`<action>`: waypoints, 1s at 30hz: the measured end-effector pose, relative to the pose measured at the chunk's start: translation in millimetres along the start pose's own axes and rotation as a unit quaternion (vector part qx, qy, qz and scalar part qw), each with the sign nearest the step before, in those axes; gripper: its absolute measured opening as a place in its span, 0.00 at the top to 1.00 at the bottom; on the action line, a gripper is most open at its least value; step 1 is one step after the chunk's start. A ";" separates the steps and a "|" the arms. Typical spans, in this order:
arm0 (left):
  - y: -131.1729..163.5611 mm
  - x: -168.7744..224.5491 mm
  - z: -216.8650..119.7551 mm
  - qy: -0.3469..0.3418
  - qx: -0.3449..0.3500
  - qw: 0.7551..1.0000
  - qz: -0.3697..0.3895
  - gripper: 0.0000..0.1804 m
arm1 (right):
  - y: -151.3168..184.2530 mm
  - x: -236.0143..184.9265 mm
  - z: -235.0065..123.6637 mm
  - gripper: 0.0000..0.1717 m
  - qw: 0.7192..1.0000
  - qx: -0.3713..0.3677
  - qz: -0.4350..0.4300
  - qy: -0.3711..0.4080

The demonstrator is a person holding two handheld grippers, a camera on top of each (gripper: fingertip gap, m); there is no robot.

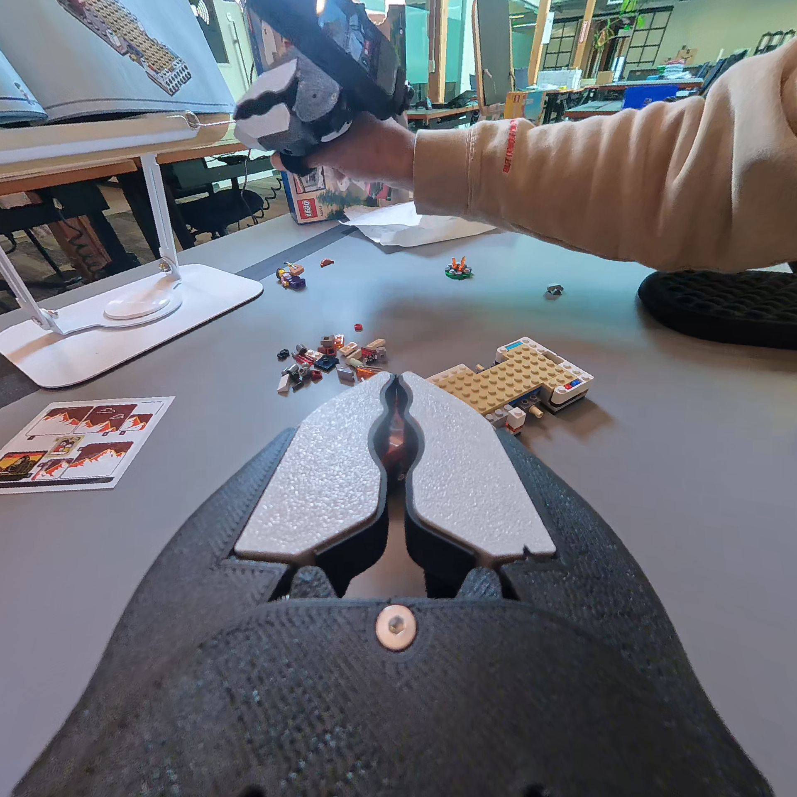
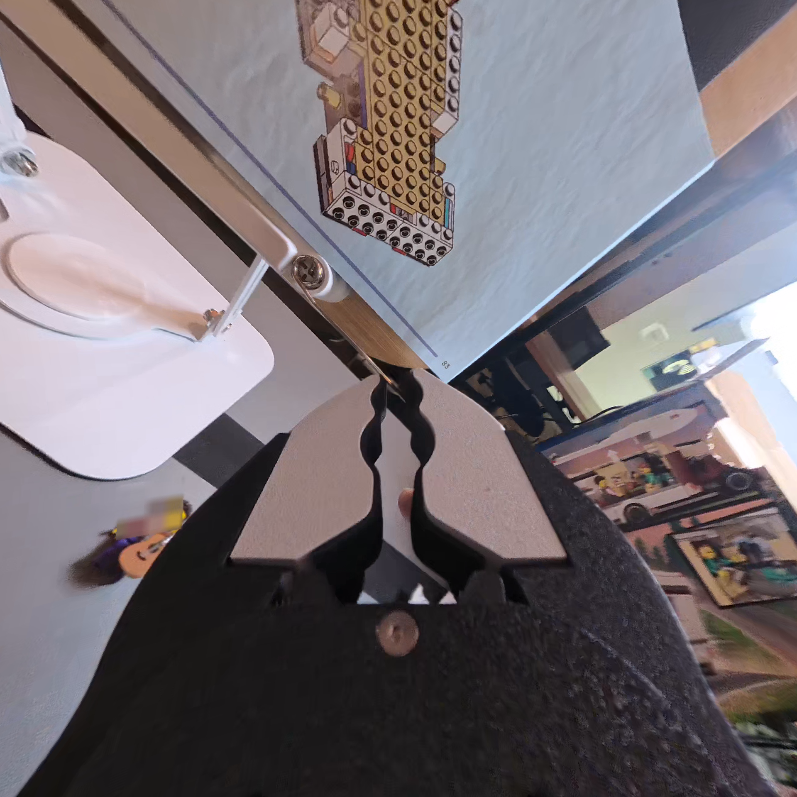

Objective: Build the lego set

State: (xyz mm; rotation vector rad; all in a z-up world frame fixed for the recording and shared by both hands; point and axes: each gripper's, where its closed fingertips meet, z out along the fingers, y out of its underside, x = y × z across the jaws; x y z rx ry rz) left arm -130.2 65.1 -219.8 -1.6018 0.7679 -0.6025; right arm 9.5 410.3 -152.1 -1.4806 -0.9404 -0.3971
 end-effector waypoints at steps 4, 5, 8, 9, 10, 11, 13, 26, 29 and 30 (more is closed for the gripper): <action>0.3 3.1 0.2 0.007 -0.001 1.000 0.000 1.00 | -6.4 7.9 -2.8 0.96 0.988 -0.010 -0.151 0.032; 0.6 3.6 0.3 0.008 -0.002 1.000 0.000 1.00 | -9.4 9.8 -4.2 0.96 0.981 -0.010 -0.188 0.041; 0.6 4.3 0.2 0.008 -0.003 1.000 0.002 1.00 | -19.6 13.1 -8.9 0.96 0.958 -0.008 -0.278 0.063; 0.9 4.6 0.2 0.008 -0.004 1.000 0.003 1.00 | -23.1 13.6 -10.7 0.96 0.950 -0.006 -0.304 0.071; 1.0 4.8 0.2 0.008 -0.004 1.000 0.003 1.00 | -25.8 13.7 -12.1 0.96 0.942 -0.006 -0.327 0.077; 1.2 5.0 0.2 0.008 -0.005 1.000 0.003 1.00 | -27.5 13.5 -13.0 0.96 0.935 -0.006 -0.345 0.081; 1.5 5.7 0.4 0.009 -0.006 1.000 0.004 1.00 | -29.2 13.7 -13.4 0.97 0.922 -0.004 -0.377 0.085; 4.8 10.1 3.1 0.019 -0.016 1.000 0.004 1.00 | -37.8 18.5 -10.0 0.97 0.856 -0.003 -0.506 0.102; 5.7 9.8 3.6 0.017 -0.019 1.000 0.005 1.00 | -42.1 19.5 -9.7 0.97 0.847 -0.001 -0.521 0.108; 5.5 9.5 3.3 0.016 -0.018 1.000 0.006 1.00 | -43.7 20.0 -9.5 0.97 0.843 0.001 -0.527 0.111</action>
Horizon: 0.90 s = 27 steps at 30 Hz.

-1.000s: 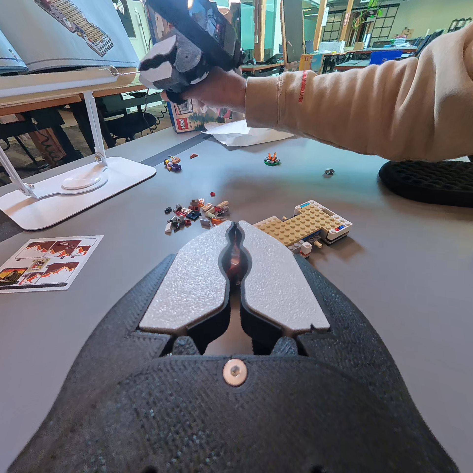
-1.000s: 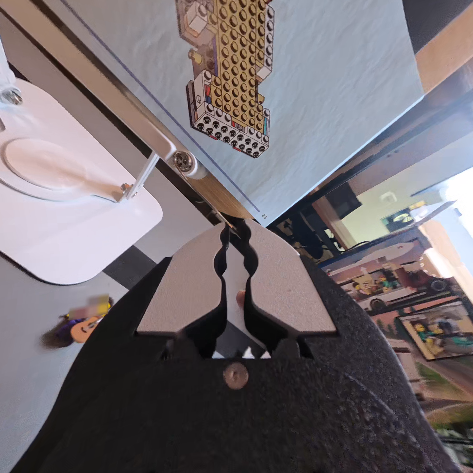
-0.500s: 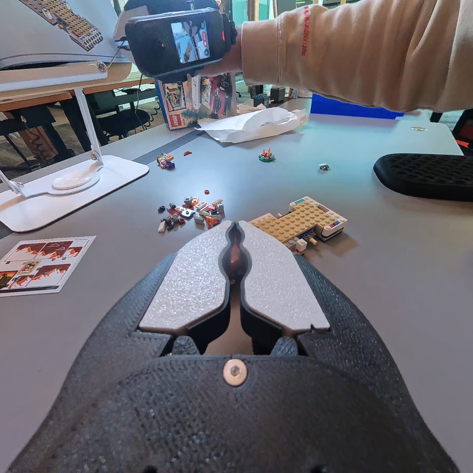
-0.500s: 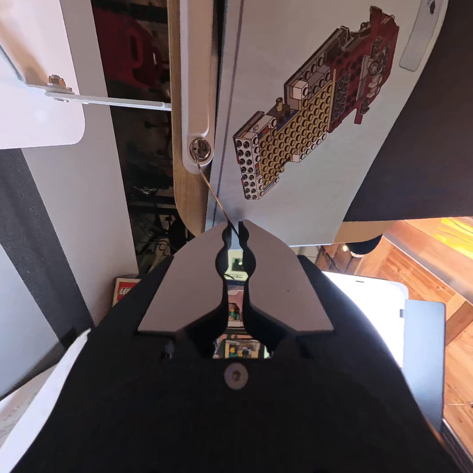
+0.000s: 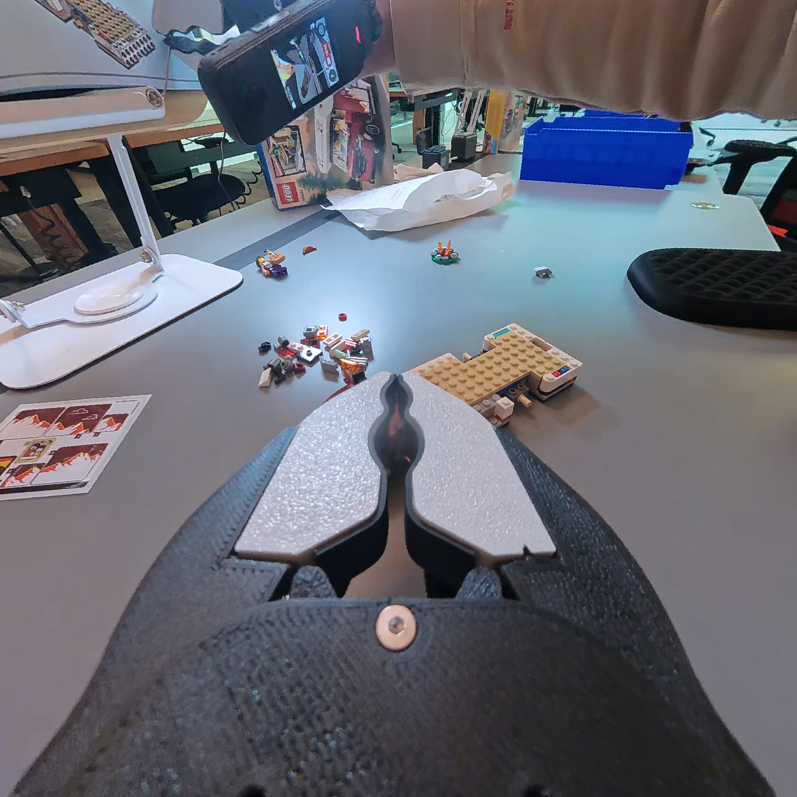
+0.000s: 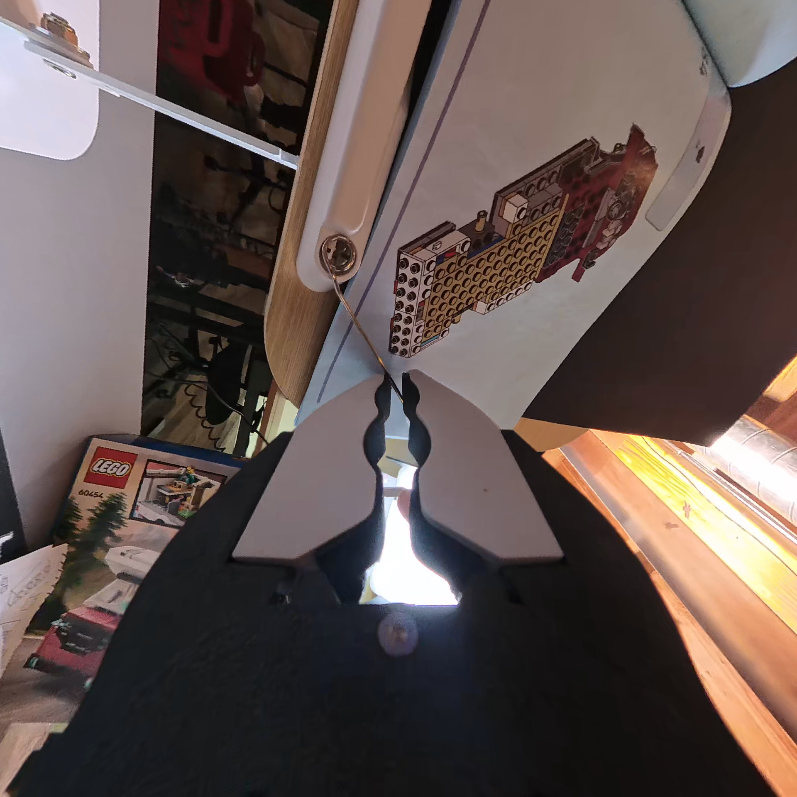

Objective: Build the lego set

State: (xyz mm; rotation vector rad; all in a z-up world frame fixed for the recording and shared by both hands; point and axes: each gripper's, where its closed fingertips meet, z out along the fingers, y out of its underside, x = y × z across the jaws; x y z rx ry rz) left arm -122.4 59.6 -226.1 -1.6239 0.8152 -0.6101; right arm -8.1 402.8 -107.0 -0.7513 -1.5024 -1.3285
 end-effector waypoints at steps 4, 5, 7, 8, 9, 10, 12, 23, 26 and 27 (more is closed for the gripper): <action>0.3 -0.9 -0.2 -0.002 -0.001 1.000 0.000 1.00 | -2.6 5.6 0.0 0.96 1.000 0.002 -0.016 0.006; 0.5 -0.8 0.0 -0.001 -0.001 1.000 -0.001 1.00 | -3.0 6.3 0.7 0.96 1.000 0.003 -0.022 0.007; 1.1 -0.3 0.9 0.001 -0.003 1.000 -0.002 1.00 | -4.5 8.4 2.8 0.96 0.999 0.006 -0.033 0.008; 1.0 -0.3 1.2 0.002 -0.003 1.000 -0.001 1.00 | -5.2 9.2 3.6 0.95 0.999 0.008 -0.031 0.005; 0.7 -0.7 1.2 0.000 -0.002 1.000 -0.001 1.00 | -5.1 8.8 4.0 0.95 1.000 0.008 -0.020 -0.002; -0.1 -1.4 0.7 -0.001 0.000 1.000 -0.001 0.99 | -4.2 8.0 3.8 0.94 1.000 0.007 -0.005 -0.012; -3.2 -3.3 -1.6 -0.006 0.008 1.000 -0.002 0.99 | -2.7 5.3 -2.2 0.86 0.997 0.009 0.051 -0.049; -2.7 -1.5 -2.2 -0.012 0.003 1.000 0.015 0.99 | -64.2 -12.3 -15.9 0.81 0.906 0.076 0.367 -0.198; -7.8 -3.1 -4.2 -0.014 0.015 1.000 0.012 0.99 | -65.5 -16.1 -12.2 0.80 0.907 0.096 0.360 -0.197; -7.9 -3.0 -3.0 -0.011 0.016 1.000 0.008 0.99 | -64.9 -17.6 -10.9 0.79 0.913 0.102 0.346 -0.191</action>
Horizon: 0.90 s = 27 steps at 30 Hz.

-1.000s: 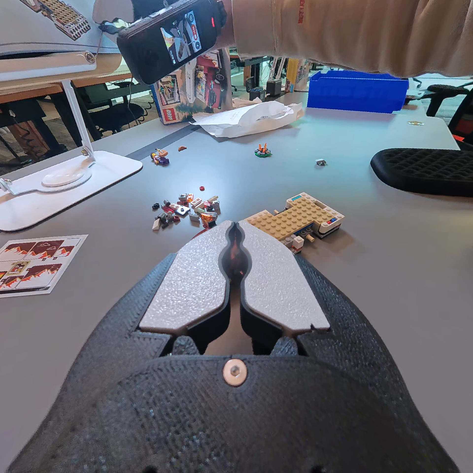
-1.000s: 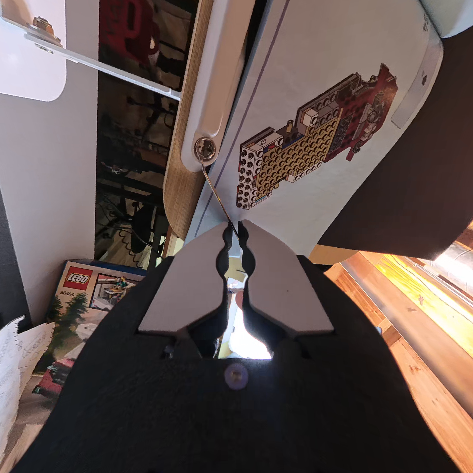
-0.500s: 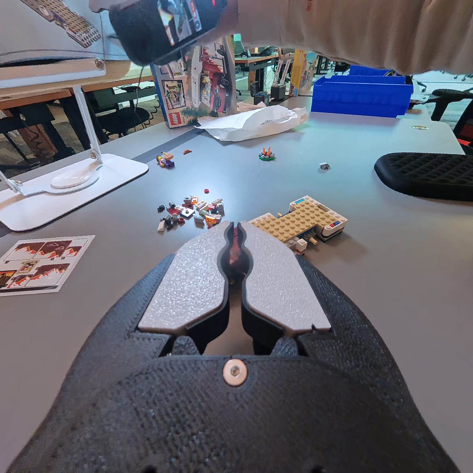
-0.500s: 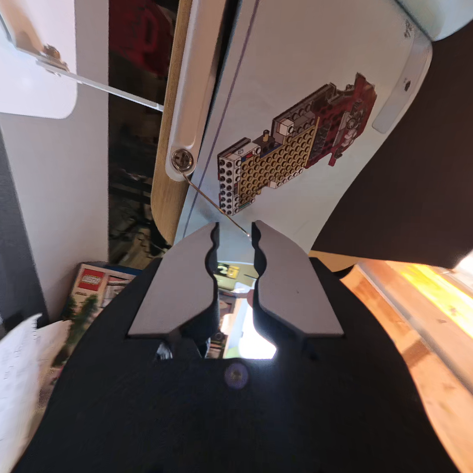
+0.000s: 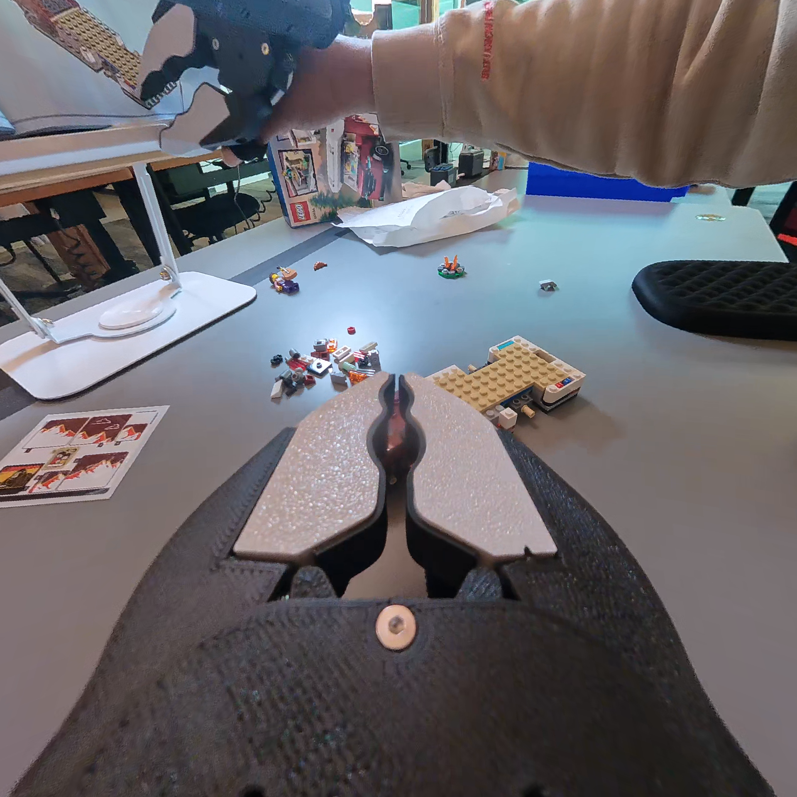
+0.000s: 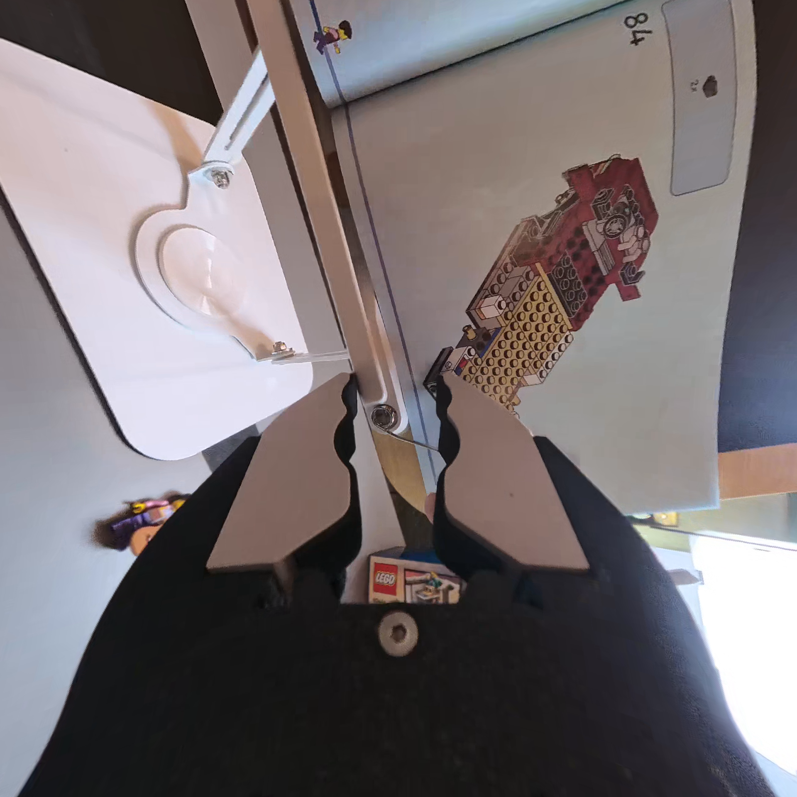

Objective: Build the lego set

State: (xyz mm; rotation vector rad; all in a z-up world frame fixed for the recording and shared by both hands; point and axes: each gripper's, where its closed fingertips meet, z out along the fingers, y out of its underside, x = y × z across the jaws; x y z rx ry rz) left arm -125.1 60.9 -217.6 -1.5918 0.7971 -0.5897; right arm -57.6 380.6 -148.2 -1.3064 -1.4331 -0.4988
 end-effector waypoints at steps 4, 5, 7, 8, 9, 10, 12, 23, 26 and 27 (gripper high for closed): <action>1.9 0.6 4.9 0.005 -0.005 1.000 -0.003 0.99 | 8.6 2.2 4.6 0.77 0.999 0.011 -0.033 -0.007; 1.2 0.4 4.8 0.003 -0.004 1.000 -0.002 0.99 | 11.5 3.5 6.0 0.76 0.999 0.008 -0.031 -0.008; -1.0 -3.3 4.1 -0.007 0.001 1.000 0.002 0.99 | 13.3 3.0 5.2 0.75 1.000 0.001 -0.023 -0.016; -2.5 -7.1 3.4 -0.016 0.003 1.000 0.001 0.98 | 9.4 1.2 2.1 0.75 1.000 0.005 -0.022 -0.020; -5.1 -12.4 2.7 -0.027 0.007 1.000 -0.002 0.98 | 1.8 -1.9 -2.7 0.75 0.999 0.017 -0.014 -0.027; -9.5 -19.8 2.2 -0.042 0.012 0.999 0.000 0.98 | -8.6 -5.2 -9.4 0.75 0.999 0.032 0.005 -0.037; -23.8 -44.7 3.4 -0.090 0.021 0.995 0.022 0.97 | -39.9 -9.1 -23.7 0.75 0.993 0.083 0.063 -0.052; -115.3 -293.5 78.0 -0.313 0.034 0.936 -0.155 0.81 | -142.8 49.3 -1.5 0.71 0.957 0.138 0.256 0.018; -121.2 -311.9 87.9 -0.308 0.043 0.938 -0.157 0.94 | -141.4 58.6 13.1 0.60 0.959 0.102 0.260 0.050; -120.0 -312.8 86.9 -0.316 0.036 0.938 -0.138 0.97 | -140.5 57.2 17.8 0.56 0.957 0.094 0.271 0.049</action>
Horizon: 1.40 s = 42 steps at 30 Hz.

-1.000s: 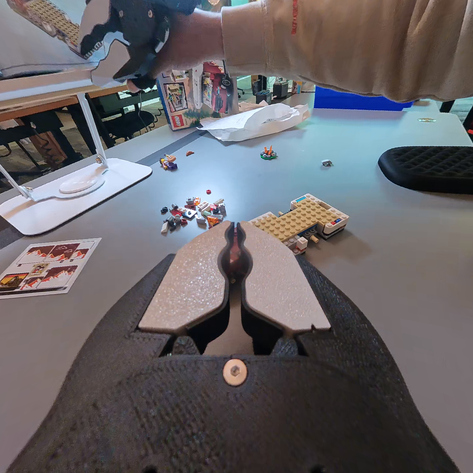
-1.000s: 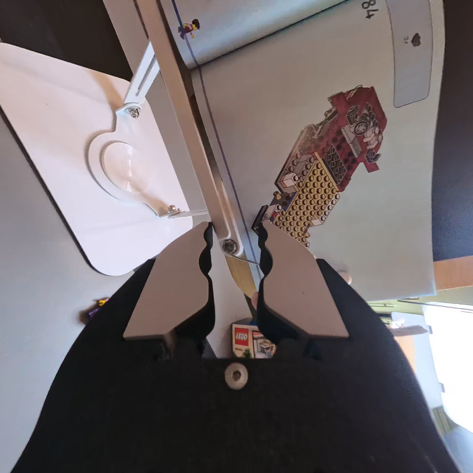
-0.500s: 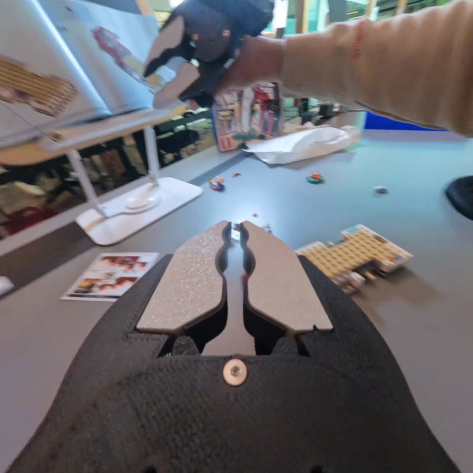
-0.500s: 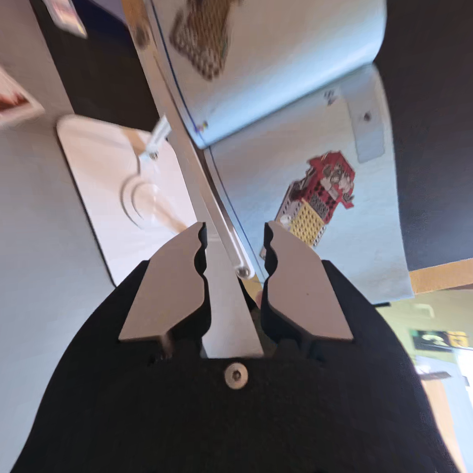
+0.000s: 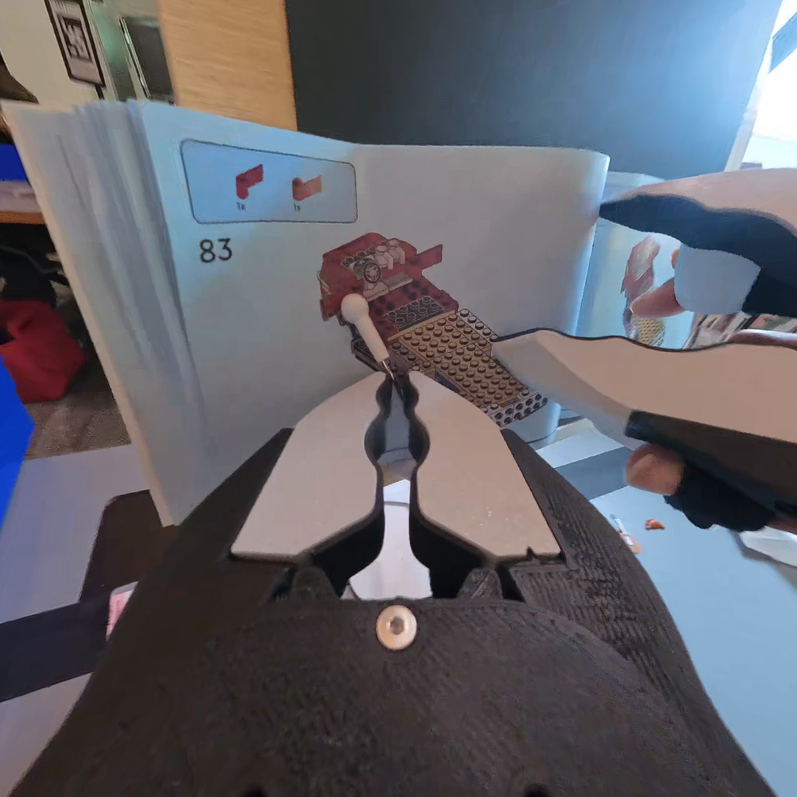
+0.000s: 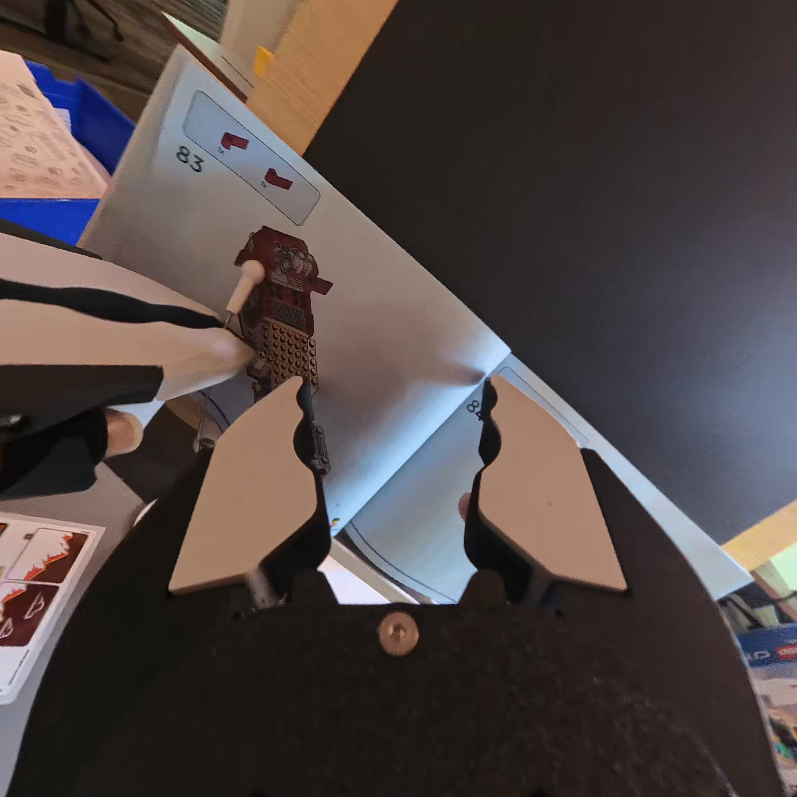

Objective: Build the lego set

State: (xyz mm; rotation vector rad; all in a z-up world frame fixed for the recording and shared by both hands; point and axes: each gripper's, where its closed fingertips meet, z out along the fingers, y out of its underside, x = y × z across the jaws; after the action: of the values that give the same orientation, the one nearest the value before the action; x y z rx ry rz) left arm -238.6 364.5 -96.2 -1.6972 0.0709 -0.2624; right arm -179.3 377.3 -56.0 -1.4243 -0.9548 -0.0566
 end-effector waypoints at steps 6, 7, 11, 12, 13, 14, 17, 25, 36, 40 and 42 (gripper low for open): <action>24.9 -25.0 -19.8 -0.014 0.036 0.994 -0.105 0.95 | 2.3 -3.2 14.8 0.50 0.998 0.016 0.009 0.062; 29.8 -26.5 -22.6 -0.006 0.044 0.991 -0.124 0.95 | 2.8 -2.5 14.9 0.52 0.997 0.022 0.006 0.071; 44.6 -28.2 -27.1 0.022 0.052 0.984 -0.170 0.93 | 9.4 10.0 4.9 0.66 0.995 0.052 0.019 0.083; 45.0 -27.9 -26.9 0.030 0.056 0.981 -0.184 0.93 | 11.8 12.7 1.2 0.73 0.995 0.063 0.027 0.077; 44.8 -28.1 -26.5 0.035 0.059 0.979 -0.191 0.94 | 15.1 17.3 -2.2 0.76 0.994 0.071 0.037 0.079; 44.3 -28.2 -25.8 0.038 0.062 0.979 -0.193 0.94 | 17.6 19.9 -5.1 0.78 0.993 0.078 0.043 0.074; 42.0 -27.6 -26.2 0.041 0.072 0.978 -0.191 0.94 | 21.9 31.9 -18.0 0.88 0.988 0.118 0.072 0.061; 33.1 -23.7 -29.8 0.023 0.088 0.985 -0.144 0.94 | 60.4 58.6 -29.7 1.00 0.975 0.105 0.198 0.001; 10.9 3.3 -35.1 0.072 0.151 0.983 -0.080 1.00 | 21.3 2.0 -55.5 0.60 0.989 0.113 0.098 -0.012; 11.5 13.3 -28.1 0.053 0.131 0.989 -0.047 1.00 | 27.4 -3.6 -15.7 0.55 0.997 0.041 0.046 0.042; 12.9 7.6 -30.3 0.041 0.126 0.990 -0.052 1.00 | 33.0 4.6 -9.2 0.64 0.997 0.033 0.035 0.057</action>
State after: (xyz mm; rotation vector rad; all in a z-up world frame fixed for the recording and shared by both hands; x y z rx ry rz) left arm -236.3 331.8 -104.2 -1.4402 0.0082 -0.4027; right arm -153.1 378.8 -78.4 -1.3783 -0.8048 -0.0536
